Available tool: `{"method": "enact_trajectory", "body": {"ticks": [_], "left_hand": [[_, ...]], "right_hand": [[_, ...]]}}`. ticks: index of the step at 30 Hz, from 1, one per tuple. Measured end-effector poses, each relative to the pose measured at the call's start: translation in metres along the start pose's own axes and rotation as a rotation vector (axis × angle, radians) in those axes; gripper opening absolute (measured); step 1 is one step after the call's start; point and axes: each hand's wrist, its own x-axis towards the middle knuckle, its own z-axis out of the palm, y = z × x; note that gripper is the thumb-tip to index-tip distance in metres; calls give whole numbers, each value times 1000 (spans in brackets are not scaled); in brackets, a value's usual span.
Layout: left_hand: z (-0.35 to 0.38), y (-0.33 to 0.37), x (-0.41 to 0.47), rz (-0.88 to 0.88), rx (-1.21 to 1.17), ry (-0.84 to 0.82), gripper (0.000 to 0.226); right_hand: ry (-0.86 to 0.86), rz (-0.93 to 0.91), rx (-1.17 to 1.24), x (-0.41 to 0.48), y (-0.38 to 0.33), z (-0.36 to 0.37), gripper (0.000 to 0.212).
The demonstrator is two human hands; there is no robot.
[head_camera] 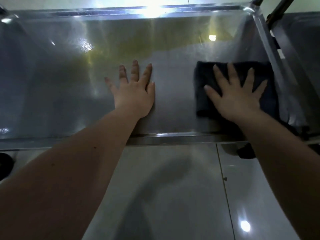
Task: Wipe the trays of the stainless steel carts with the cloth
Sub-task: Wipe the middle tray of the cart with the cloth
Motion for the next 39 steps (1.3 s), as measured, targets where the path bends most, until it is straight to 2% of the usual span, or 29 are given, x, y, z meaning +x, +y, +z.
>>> {"method": "enact_trajectory", "body": {"ticks": [2,6,10,14,19,21,25,28,31,36,39], "left_hand": [[0,1,0,1,5,8,56],[-1,1,0,4,11,10,56],[-2,-2,-2,10,33,-2,55],[-5,-4,-2,26,-3,-9,55],[-5,-4,0,20,-16,-33,55],[-10,-10,3,50,-30,-79,55],[-23,-62,-1,238,32,-110,54],[-27,-111,-20,193,67,-139,58],[-23,-115,-35,184,66,-85,59],[-20,-115,-33,185,37,-56,55],[-17,-118,-33,191,20,-42,55]], "right_hand": [[-11,-44,-23,-33,-5,6,71],[-44,-2,-15,-55,-42,11,73],[-19,-168,-12,-69,-96,21,75],[-45,-201,30,-60,-49,13,78],[-81,78,85,-49,43,-2,75],[-83,91,91,-48,48,-3,73],[-48,91,54,-48,44,-1,70],[-32,121,12,-49,39,1,70],[-49,135,0,-53,4,5,70],[-44,-189,-22,-71,-135,23,74],[-42,-314,-17,-76,-165,28,72]]}}
